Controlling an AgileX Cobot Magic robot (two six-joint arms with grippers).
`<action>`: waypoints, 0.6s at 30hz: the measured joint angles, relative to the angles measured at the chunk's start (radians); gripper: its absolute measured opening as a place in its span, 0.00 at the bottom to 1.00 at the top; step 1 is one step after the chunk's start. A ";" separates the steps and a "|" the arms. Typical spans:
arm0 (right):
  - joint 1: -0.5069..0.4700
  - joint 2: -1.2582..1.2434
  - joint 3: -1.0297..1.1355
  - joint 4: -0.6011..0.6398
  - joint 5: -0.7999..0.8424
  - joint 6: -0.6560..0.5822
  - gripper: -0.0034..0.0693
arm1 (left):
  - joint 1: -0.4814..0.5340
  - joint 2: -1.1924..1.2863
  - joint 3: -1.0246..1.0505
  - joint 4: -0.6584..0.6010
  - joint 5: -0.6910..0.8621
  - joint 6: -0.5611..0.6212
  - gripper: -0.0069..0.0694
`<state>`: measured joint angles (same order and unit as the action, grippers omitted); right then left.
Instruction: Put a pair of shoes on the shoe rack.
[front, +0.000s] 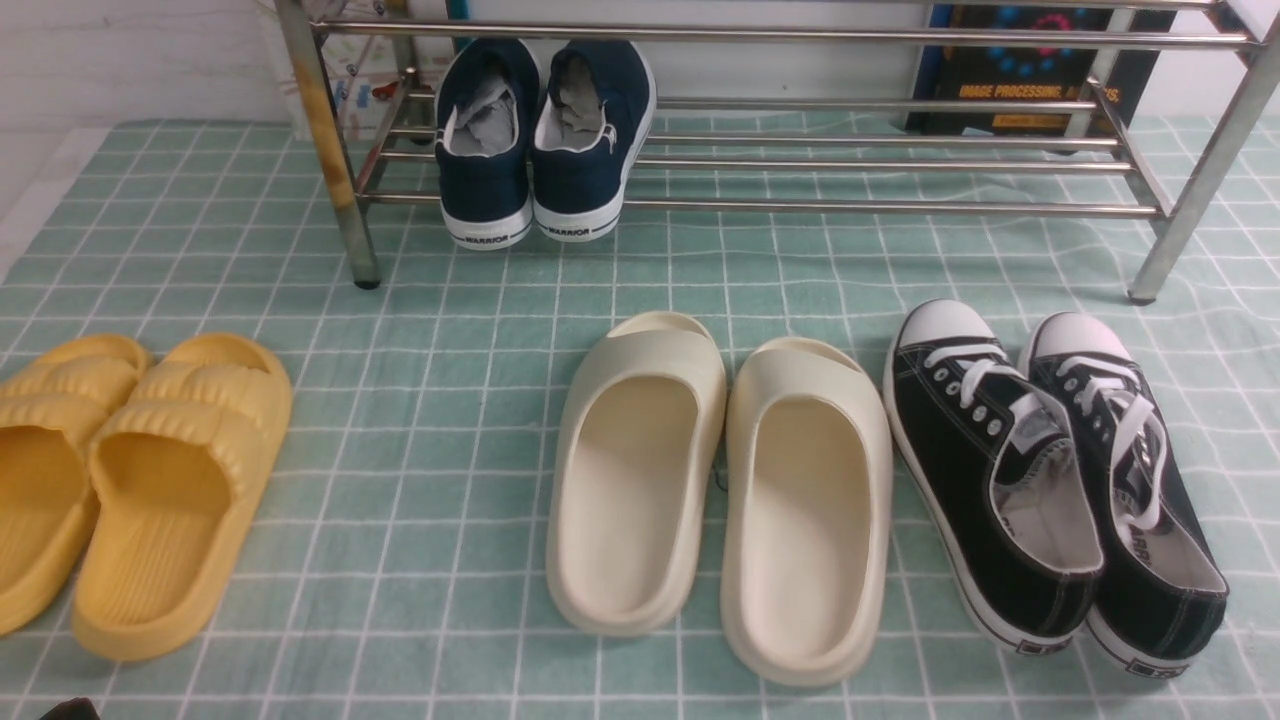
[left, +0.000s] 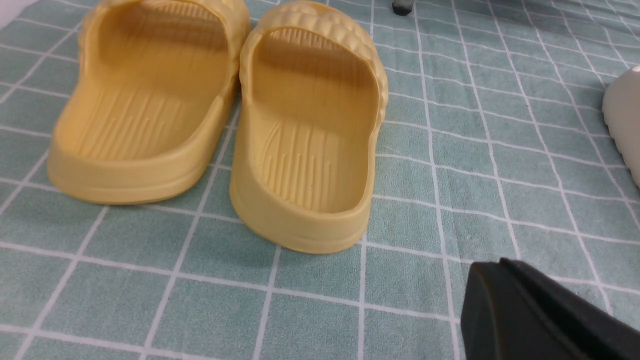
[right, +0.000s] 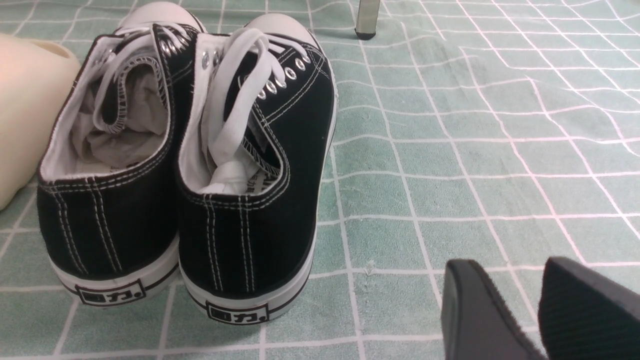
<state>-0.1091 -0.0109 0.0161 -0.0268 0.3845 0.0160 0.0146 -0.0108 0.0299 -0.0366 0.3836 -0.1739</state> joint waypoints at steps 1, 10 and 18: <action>0.000 0.000 0.000 0.000 0.000 0.000 0.38 | 0.000 0.000 0.000 0.000 0.000 0.000 0.07; 0.000 0.000 0.000 0.000 0.000 0.000 0.38 | 0.000 0.000 0.000 0.000 0.000 0.000 0.08; 0.000 0.000 0.000 0.000 0.000 0.000 0.38 | 0.000 0.000 0.000 0.000 0.000 0.000 0.09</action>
<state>-0.1091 -0.0109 0.0161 -0.0268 0.3845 0.0160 0.0146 -0.0108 0.0299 -0.0366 0.3836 -0.1739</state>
